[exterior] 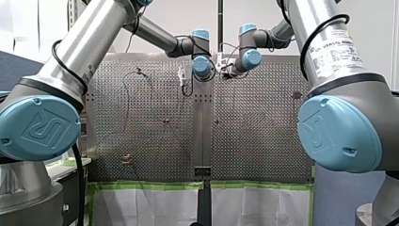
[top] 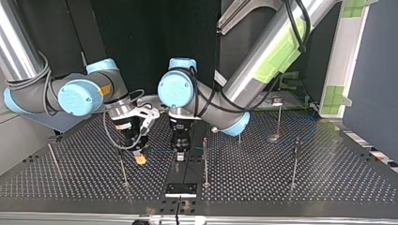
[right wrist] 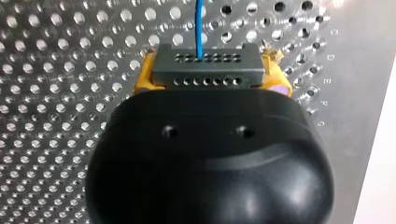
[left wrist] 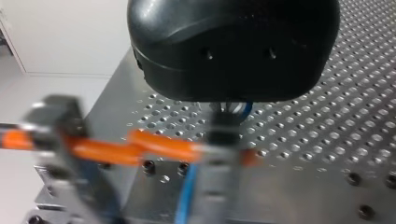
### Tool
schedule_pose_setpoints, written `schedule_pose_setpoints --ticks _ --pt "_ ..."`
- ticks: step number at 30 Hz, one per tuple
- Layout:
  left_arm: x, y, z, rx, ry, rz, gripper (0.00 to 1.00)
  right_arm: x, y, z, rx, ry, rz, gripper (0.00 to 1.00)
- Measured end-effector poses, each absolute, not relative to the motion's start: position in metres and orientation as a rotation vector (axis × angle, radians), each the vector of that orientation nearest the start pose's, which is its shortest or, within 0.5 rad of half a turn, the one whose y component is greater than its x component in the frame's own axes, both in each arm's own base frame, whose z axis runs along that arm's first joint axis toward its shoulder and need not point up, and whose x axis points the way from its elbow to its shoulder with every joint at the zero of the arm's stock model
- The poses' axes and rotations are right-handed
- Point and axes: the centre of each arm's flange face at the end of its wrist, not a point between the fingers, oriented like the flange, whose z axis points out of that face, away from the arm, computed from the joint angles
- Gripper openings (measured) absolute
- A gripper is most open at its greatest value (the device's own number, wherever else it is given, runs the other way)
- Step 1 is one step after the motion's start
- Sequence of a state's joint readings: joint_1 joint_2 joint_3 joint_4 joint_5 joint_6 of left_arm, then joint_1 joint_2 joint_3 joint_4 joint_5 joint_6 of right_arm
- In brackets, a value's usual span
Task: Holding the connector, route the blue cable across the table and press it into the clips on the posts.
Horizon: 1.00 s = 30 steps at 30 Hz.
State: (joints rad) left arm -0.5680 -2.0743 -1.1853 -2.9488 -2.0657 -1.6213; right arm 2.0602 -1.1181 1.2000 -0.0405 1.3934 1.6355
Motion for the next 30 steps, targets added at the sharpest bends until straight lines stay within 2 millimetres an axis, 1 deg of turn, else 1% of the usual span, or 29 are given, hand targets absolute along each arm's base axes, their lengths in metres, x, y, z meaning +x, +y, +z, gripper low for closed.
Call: schedule_pose_setpoints --ticks 6,11,20,26,30 --pt "0.53 -0.442 0.377 -0.038 1.508 -0.116 0.0 0.452 -0.516 0.406 1.723 -0.921 1.7 0.0" --pt "0.525 -0.441 0.361 -0.061 1.507 -0.121 0.0 0.452 -0.513 0.398 1.739 -0.937 1.691 0.0" --pt "0.517 -0.436 0.333 -0.116 1.506 -0.125 0.0 0.448 -0.508 0.373 1.78 -0.974 1.656 0.0" --pt "0.507 -0.433 0.309 -0.106 1.531 -0.114 0.0 0.442 -0.508 0.359 1.801 -1.0 1.633 0.0" --pt "0.499 -0.432 0.293 -0.09 1.548 -0.109 0.0 0.439 -0.504 0.346 1.824 -1.021 1.615 0.0"
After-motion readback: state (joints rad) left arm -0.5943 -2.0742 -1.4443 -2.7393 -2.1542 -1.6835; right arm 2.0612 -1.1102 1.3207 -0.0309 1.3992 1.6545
